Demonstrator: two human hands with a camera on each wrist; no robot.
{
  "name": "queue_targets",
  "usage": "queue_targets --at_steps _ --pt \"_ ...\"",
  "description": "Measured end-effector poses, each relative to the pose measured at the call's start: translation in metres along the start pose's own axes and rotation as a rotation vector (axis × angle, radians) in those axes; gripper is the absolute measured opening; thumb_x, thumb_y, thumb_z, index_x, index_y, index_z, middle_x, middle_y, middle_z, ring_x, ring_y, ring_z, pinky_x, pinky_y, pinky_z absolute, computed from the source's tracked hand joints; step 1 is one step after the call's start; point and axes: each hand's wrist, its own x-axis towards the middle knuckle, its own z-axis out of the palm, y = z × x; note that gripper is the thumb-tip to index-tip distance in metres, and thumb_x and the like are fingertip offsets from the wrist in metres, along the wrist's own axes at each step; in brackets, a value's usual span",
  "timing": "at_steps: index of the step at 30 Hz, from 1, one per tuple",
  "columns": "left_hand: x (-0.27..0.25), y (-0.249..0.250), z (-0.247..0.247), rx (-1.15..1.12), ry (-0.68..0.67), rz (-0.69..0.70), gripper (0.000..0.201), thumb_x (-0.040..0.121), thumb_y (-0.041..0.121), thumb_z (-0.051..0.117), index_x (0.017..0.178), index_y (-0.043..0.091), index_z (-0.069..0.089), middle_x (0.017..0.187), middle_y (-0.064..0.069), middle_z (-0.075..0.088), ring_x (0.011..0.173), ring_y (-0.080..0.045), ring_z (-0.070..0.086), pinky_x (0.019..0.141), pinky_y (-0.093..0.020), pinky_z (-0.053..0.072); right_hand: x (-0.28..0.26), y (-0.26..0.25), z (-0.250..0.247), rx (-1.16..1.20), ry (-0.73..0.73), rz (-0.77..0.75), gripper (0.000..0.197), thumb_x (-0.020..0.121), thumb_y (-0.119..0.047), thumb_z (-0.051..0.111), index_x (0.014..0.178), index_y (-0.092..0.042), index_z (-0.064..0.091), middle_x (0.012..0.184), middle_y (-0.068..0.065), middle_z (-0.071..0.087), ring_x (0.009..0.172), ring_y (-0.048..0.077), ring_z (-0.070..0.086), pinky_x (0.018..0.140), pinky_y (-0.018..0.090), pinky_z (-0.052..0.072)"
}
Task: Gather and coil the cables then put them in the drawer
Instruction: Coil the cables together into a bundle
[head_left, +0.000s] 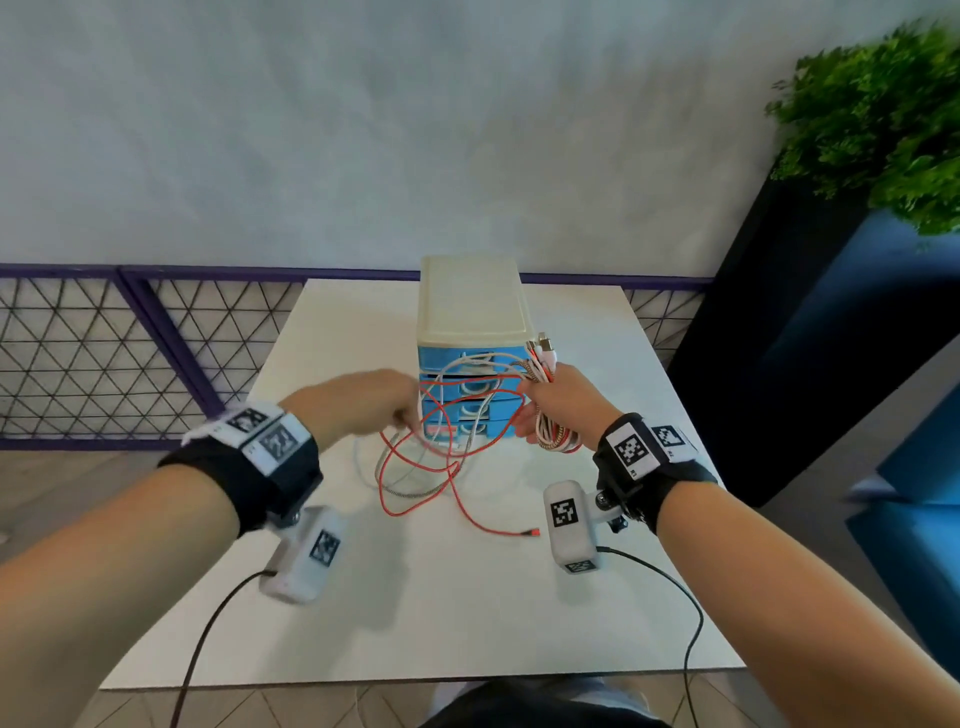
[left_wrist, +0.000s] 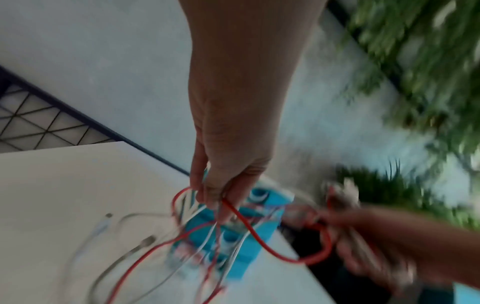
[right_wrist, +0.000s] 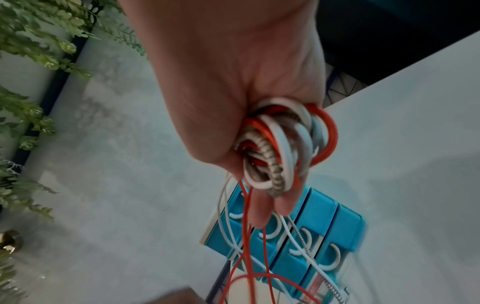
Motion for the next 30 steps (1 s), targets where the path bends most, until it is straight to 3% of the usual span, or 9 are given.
queue_targets --at_steps 3,6,11,14,17,19,21,25,30 --pt "-0.005 0.000 0.043 0.164 -0.214 -0.026 0.043 0.085 -0.005 0.044 0.123 0.012 0.058 0.130 -0.005 0.054 0.117 -0.024 0.051 0.096 -0.032 0.039 0.000 0.001 -0.003 -0.111 0.007 -0.009 0.011 0.096 -0.018 0.046 0.097 -0.007 0.049 0.089 0.024 0.070 0.068 0.035 0.073 0.073 0.049 0.059" --pt "-0.007 0.004 0.057 0.063 -0.235 -0.019 0.051 0.085 -0.003 0.039 0.127 0.019 0.057 0.137 0.001 0.053 0.127 -0.020 0.048 0.104 -0.032 0.037 -0.001 0.001 -0.004 -0.135 0.008 -0.014 0.010 0.095 -0.016 0.050 0.100 -0.008 0.051 0.094 0.020 0.070 0.060 0.025 0.072 0.065 0.039 0.059" --pt "-0.005 0.029 0.013 -0.067 0.287 -0.154 0.018 0.091 0.027 0.048 0.103 0.026 0.062 0.104 0.009 0.061 0.097 -0.015 0.058 0.077 -0.033 0.047 -0.004 -0.004 -0.003 0.039 -0.060 -0.043 0.011 0.098 -0.014 0.048 0.094 -0.006 0.054 0.065 0.007 0.058 0.047 0.017 0.057 0.054 0.032 0.055" --pt "0.003 0.039 -0.012 -0.291 0.562 -0.077 0.047 0.083 0.044 0.064 0.121 0.025 0.045 0.117 0.011 0.045 0.103 -0.007 0.049 0.081 -0.030 0.044 -0.008 -0.012 -0.004 0.095 -0.199 -0.072 0.014 0.098 -0.018 0.051 0.094 -0.006 0.057 0.062 0.003 0.054 0.047 0.014 0.054 0.053 0.030 0.053" --pt "0.009 0.048 -0.027 -0.499 0.434 0.060 0.077 0.075 0.045 0.073 0.138 0.025 0.034 0.136 0.012 0.043 0.120 -0.003 0.042 0.101 -0.025 0.037 -0.014 -0.019 -0.006 0.180 -0.379 -0.080 0.012 0.098 -0.016 0.053 0.094 -0.006 0.058 0.060 0.001 0.055 0.051 0.015 0.056 0.056 0.029 0.054" --pt "0.013 0.050 -0.031 -0.579 0.301 0.084 0.049 0.080 0.038 0.071 0.122 0.021 0.052 0.117 0.005 0.062 0.101 -0.004 0.059 0.088 -0.024 0.045 -0.017 -0.022 -0.010 0.232 -0.436 -0.068 0.013 0.098 -0.012 0.052 0.091 -0.005 0.058 0.061 0.002 0.059 0.055 0.016 0.061 0.068 0.034 0.058" --pt "0.012 0.051 -0.032 -0.665 0.209 0.084 0.021 0.085 0.039 0.063 0.093 0.020 0.062 0.081 0.000 0.066 0.069 -0.006 0.058 0.066 -0.022 0.045 -0.019 -0.022 -0.015 0.264 -0.478 -0.054 0.014 0.099 -0.010 0.049 0.092 -0.003 0.059 0.062 0.003 0.060 0.057 0.016 0.063 0.069 0.032 0.059" --pt "0.005 0.059 -0.031 -0.960 0.039 -0.003 0.036 0.092 0.047 0.049 0.064 0.025 0.055 0.054 0.004 0.038 0.050 -0.013 0.032 0.053 -0.025 0.034 -0.018 -0.018 -0.015 0.239 -0.434 -0.070 0.014 0.100 -0.013 0.048 0.095 -0.006 0.059 0.061 -0.002 0.055 0.051 0.009 0.053 0.053 0.022 0.048" --pt "-0.004 0.054 -0.032 -1.280 -0.198 -0.093 0.056 0.092 0.063 0.023 0.065 0.019 0.046 0.047 0.006 0.023 0.041 -0.010 0.018 0.046 -0.019 0.033 -0.011 -0.010 -0.012 0.290 -0.279 -0.098 0.013 0.099 -0.014 0.050 0.092 -0.007 0.059 0.061 0.000 0.052 0.048 0.008 0.048 0.051 0.020 0.046"
